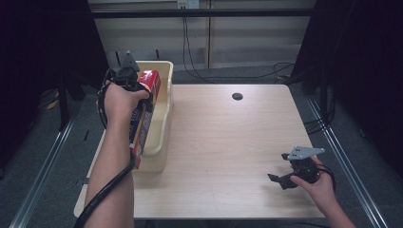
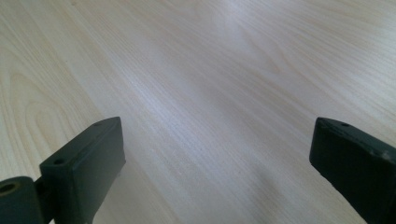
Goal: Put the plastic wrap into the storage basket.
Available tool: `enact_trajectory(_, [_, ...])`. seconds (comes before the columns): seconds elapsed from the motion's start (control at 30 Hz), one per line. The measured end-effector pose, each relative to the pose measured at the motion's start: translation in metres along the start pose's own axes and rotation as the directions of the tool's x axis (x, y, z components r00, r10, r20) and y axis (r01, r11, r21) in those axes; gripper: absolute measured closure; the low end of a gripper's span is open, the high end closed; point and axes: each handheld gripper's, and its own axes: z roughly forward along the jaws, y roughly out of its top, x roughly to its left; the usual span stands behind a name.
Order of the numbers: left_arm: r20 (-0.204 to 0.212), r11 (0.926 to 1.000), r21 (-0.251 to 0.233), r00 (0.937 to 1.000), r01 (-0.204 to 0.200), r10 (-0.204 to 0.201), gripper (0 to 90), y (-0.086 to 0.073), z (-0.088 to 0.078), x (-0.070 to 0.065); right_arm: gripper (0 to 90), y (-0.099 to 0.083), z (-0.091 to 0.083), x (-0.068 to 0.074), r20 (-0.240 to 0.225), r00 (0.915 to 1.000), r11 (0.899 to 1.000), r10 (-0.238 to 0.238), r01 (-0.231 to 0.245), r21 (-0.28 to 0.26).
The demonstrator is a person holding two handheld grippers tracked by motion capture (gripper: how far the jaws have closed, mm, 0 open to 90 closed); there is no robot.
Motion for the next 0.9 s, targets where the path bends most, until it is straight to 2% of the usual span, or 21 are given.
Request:
enact_trajectory(0.53, [0.007,0.9997,0.021,0.9999,0.016,-0.016,40.4,-0.001,0.020,0.011,2.9,0.000,0.000,0.000,0.003,1.0000,1.000,0.001,-0.001,0.000])
enact_trajectory(0.9, [0.009,0.9994,0.030,0.9998,0.019,-0.019,40.2,-0.001,0.031,0.010,2.9,0.000,0.001,0.001,-0.002,1.0000,1.000,0.000,0.000,0.002])
